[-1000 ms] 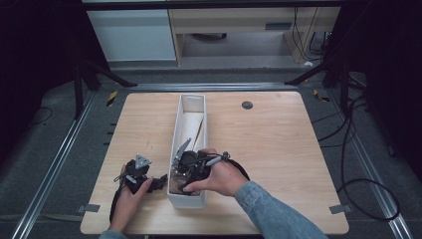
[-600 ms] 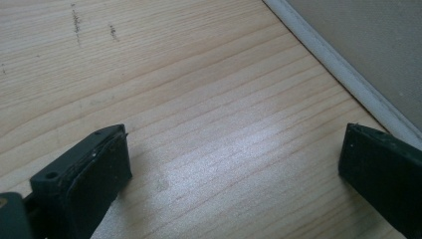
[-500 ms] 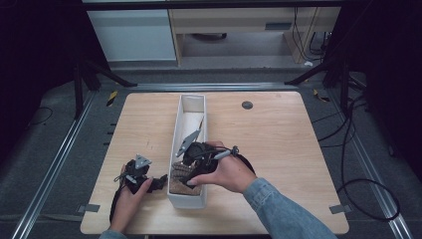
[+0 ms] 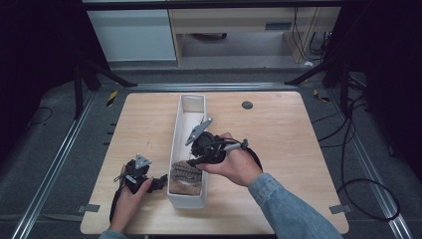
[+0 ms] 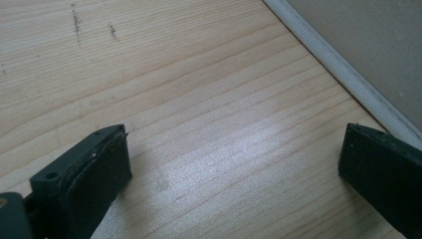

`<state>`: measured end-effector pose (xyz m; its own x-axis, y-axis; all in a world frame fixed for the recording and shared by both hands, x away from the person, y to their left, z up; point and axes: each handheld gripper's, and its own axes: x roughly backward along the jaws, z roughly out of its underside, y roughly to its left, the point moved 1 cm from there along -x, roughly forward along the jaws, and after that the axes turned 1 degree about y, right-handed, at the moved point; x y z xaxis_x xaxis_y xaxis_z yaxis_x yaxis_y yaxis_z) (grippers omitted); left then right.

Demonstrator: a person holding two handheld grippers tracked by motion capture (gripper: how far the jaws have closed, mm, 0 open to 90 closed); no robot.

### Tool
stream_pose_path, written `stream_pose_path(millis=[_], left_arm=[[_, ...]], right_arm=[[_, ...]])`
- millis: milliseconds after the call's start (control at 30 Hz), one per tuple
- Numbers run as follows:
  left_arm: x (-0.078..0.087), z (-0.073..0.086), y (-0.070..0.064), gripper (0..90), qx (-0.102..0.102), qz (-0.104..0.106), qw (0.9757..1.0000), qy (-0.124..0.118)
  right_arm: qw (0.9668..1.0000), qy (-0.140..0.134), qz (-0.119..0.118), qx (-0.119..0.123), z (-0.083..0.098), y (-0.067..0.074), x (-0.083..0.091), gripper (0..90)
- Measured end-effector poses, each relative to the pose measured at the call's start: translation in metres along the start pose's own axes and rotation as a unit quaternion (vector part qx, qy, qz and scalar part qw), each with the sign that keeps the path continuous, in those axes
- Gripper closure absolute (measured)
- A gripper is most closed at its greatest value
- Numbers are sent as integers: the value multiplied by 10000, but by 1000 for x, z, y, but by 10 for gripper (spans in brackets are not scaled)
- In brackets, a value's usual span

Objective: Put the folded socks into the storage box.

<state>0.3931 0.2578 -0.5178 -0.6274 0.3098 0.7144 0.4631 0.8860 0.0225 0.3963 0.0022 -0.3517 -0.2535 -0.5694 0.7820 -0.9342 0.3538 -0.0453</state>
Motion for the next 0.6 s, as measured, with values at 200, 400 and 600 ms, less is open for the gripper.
stream_pose_path(millis=[200, 400, 600], left_arm=[[0, 0, 0, 0, 21, -4, 10000, -18], [0, 0, 0, 0, 19, -2, 10000, -16], [0, 0, 0, 0, -5, 3, 10000, -1]], right_arm=[[10000, 20, -60, -7, -1, 0, -7, 832], [9999, 40, -87, -45, -2, 0, -18, 897], [9998, 109, -164, -65, -2, 0, -26, 900]])
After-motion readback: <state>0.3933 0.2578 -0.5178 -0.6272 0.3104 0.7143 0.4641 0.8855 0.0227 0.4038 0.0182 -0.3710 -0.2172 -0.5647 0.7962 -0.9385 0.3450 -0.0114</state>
